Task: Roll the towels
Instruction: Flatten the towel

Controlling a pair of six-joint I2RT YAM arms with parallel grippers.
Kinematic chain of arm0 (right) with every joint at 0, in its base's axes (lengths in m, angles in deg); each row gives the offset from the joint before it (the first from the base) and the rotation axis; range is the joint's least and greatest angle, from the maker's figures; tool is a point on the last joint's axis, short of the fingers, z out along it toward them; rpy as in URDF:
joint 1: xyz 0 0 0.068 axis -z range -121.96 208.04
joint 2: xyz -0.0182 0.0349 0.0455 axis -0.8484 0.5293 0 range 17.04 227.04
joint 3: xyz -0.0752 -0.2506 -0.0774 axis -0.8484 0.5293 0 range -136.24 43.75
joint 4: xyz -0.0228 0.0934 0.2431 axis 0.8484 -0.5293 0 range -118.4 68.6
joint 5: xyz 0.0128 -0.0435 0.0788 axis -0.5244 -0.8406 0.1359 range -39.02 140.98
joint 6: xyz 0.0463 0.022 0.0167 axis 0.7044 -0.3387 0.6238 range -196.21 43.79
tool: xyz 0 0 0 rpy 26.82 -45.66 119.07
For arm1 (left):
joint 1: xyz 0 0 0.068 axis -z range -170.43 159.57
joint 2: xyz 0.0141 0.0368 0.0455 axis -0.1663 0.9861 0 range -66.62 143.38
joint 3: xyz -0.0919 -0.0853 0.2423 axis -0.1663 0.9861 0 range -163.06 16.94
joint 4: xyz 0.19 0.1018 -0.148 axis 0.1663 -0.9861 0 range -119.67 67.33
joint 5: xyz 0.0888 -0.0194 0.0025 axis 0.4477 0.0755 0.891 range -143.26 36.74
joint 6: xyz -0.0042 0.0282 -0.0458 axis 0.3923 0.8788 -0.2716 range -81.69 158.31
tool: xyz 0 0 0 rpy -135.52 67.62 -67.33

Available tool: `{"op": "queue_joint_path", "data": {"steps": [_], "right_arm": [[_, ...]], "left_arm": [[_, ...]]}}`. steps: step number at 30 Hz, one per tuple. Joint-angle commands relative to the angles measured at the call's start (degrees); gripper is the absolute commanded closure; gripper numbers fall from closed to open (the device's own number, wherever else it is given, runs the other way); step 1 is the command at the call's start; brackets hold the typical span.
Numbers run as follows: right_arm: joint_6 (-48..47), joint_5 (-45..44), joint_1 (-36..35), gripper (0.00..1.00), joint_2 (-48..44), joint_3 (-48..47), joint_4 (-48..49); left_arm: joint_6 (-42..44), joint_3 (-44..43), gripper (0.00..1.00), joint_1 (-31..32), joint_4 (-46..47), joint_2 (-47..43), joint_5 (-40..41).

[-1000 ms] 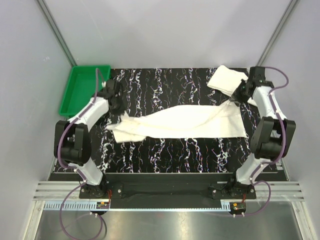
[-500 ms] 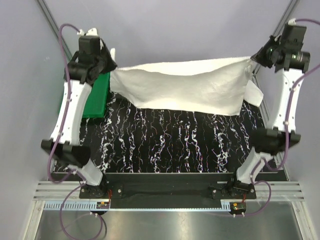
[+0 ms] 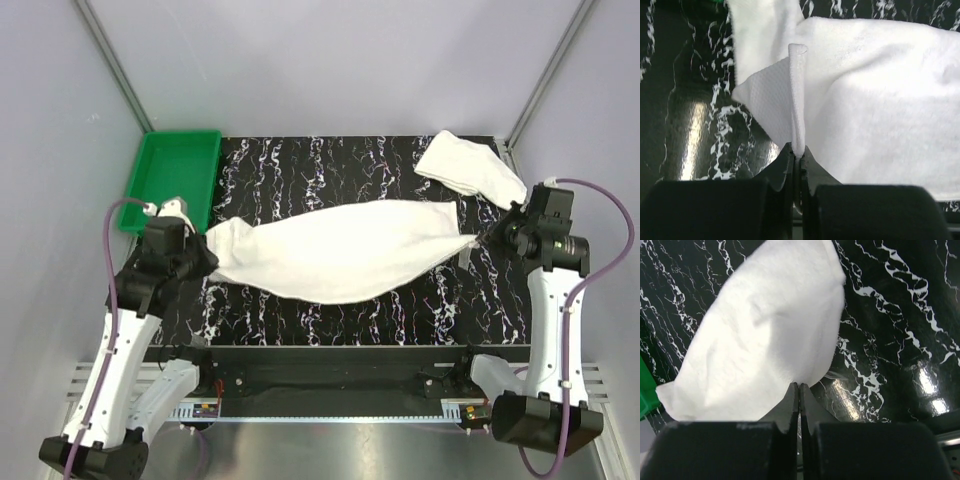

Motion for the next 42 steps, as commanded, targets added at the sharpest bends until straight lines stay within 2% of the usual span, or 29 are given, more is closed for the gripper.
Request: {"op": "queue_joint_path", "data": {"steps": [1,4,5,7,8,10,11,15,16,17,18,19,20,22,23,24,26,28,30,36,42], "right_arm": [[4.65,-3.17,0.28,1.00,-4.11,3.48,1.47],[6.50,-7.29,0.28,1.00,-6.65,5.16,-0.02],[7.37,-10.35,0.28,0.93,-7.45,5.25,-0.63],[7.82,-12.31,0.19,0.74,-9.81,5.34,-2.22],[8.17,-13.27,0.28,0.45,-10.79,5.42,-2.57],[8.61,-13.90,0.28,0.32,-14.38,5.60,-3.01],[9.14,-14.68,0.28,0.21,-15.71,5.60,-3.27],[9.58,-18.11,0.28,0.07,-22.65,4.11,-2.15],[9.15,-18.20,0.28,0.05,-24.40,4.10,-1.00],[8.18,-17.94,0.28,0.04,-24.77,4.37,0.40],[7.39,-15.42,0.28,0.05,-23.81,4.80,2.50],[7.38,-15.39,0.28,0.05,-22.50,5.24,3.83],[6.34,-11.30,0.28,0.05,-20.66,5.77,5.23],[5.81,-6.37,0.28,0.06,-11.97,7.44,8.49],[4.67,-0.60,0.28,0.09,-8.11,7.79,9.63],[4.31,1.20,0.28,0.13,0.37,7.54,10.08],[2.21,6.54,0.28,0.17,8.24,6.83,11.21],[1.06,7.02,0.28,0.18,17.53,5.08,13.15],[-0.43,5.62,0.28,0.14,24.14,2.11,13.86],[-4.04,0.00,0.28,0.12,38.65,-8.45,11.41],[-4.92,-6.68,0.28,0.12,46.85,-13.90,11.31]], "left_arm": [[-2.77,5.16,0.94,-0.26,1.71,-3.82,-3.81],[-4.53,8.33,0.91,-0.26,2.15,-6.37,-8.12],[-5.14,9.13,0.91,-0.26,2.15,-6.90,-8.73],[-5.24,10.53,0.87,-0.26,1.71,-8.57,-9.27],[-5.06,10.80,0.85,-0.26,1.36,-9.01,-9.53],[-4.80,11.07,0.80,-0.26,0.22,-9.98,-9.88],[-4.54,10.90,0.78,-0.26,-0.31,-10.25,-10.58],[-2.61,8.44,0.62,-0.26,-4.69,-12.70,-12.17],[-2.08,6.69,0.57,-0.26,-5.49,-13.58,-11.91],[-1.55,5.80,0.47,-0.26,-6.11,-13.76,-11.56],[-0.07,4.14,0.42,-0.26,-6.90,-13.76,-10.77],[-0.05,3.43,0.42,-0.26,-6.90,-13.50,-10.33],[0.99,2.90,0.35,-0.26,-6.82,-13.07,-9.63],[1.96,2.19,0.28,-0.26,-4.80,-9.82,-6.82],[2.75,2.02,0.27,-0.26,-3.84,-8.16,-6.11],[2.85,1.93,0.24,-0.26,-1.74,-6.31,-5.23],[3.20,2.02,0.18,-0.35,1.52,0.36,-5.05],[3.20,2.28,0.11,-0.44,6.61,7.54,-4.70],[3.20,1.41,0.07,-0.88,10.65,15.10,-3.83],[2.59,-2.29,0.06,-4.56,15.33,31.38,0.04],[1.00,-2.91,0.06,-11.33,17.18,40.19,1.55]]}}
